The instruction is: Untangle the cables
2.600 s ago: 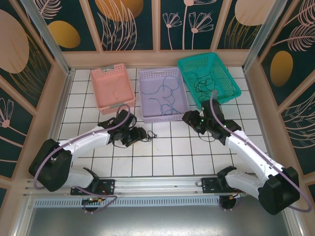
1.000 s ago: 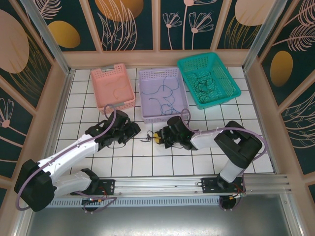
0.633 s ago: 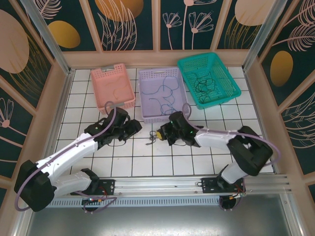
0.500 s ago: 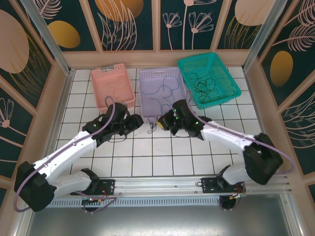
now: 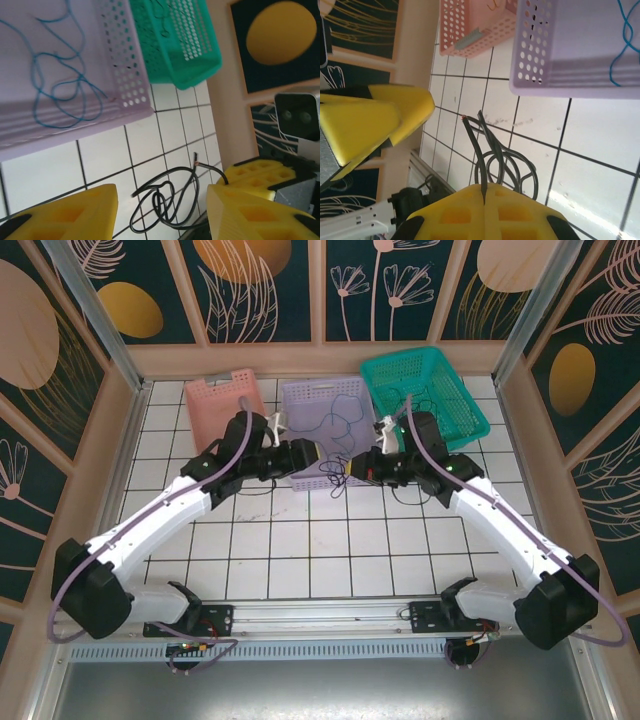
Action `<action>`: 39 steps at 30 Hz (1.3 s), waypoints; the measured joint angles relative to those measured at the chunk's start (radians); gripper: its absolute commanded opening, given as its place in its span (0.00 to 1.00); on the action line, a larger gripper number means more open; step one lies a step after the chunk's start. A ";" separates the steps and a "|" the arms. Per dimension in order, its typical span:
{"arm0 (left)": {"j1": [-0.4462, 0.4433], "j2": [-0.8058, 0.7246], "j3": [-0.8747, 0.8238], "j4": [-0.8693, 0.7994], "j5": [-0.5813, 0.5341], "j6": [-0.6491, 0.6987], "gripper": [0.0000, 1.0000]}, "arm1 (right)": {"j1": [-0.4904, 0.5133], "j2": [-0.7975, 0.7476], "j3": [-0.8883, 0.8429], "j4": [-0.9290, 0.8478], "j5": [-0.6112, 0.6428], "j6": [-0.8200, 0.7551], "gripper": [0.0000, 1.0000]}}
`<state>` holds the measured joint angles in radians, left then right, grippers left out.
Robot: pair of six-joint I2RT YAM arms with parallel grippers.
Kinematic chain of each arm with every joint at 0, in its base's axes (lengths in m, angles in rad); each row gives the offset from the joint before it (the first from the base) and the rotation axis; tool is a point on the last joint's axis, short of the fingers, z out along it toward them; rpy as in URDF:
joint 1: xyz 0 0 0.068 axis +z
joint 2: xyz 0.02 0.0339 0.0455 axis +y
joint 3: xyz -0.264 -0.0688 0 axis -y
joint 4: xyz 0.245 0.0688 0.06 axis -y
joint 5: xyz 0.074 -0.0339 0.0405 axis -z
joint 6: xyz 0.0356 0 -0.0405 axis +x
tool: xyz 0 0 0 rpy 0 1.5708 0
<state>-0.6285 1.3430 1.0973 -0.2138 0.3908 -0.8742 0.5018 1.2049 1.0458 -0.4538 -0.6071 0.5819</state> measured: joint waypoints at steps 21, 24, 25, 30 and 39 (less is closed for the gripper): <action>0.000 0.164 0.050 0.001 0.160 0.277 0.49 | -0.118 0.040 0.047 -0.068 -0.231 -0.083 0.00; 0.000 0.173 0.050 0.010 0.174 0.273 0.30 | -0.124 0.040 0.047 -0.068 -0.242 -0.082 0.00; 0.000 0.175 0.051 0.014 0.177 0.268 0.19 | -0.124 0.040 0.047 -0.068 -0.248 -0.082 0.00; 0.000 0.179 0.070 0.038 0.136 0.222 0.00 | -0.130 0.039 0.047 -0.068 -0.249 -0.082 0.00; 0.125 0.073 0.071 0.041 -0.064 -0.002 0.00 | -0.265 -0.122 -0.087 -0.034 -0.117 0.011 0.00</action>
<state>-0.5037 1.4162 1.1679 -0.1726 0.3271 -0.8761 0.2371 1.0832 0.9592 -0.4873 -0.7238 0.5930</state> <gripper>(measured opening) 0.040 0.051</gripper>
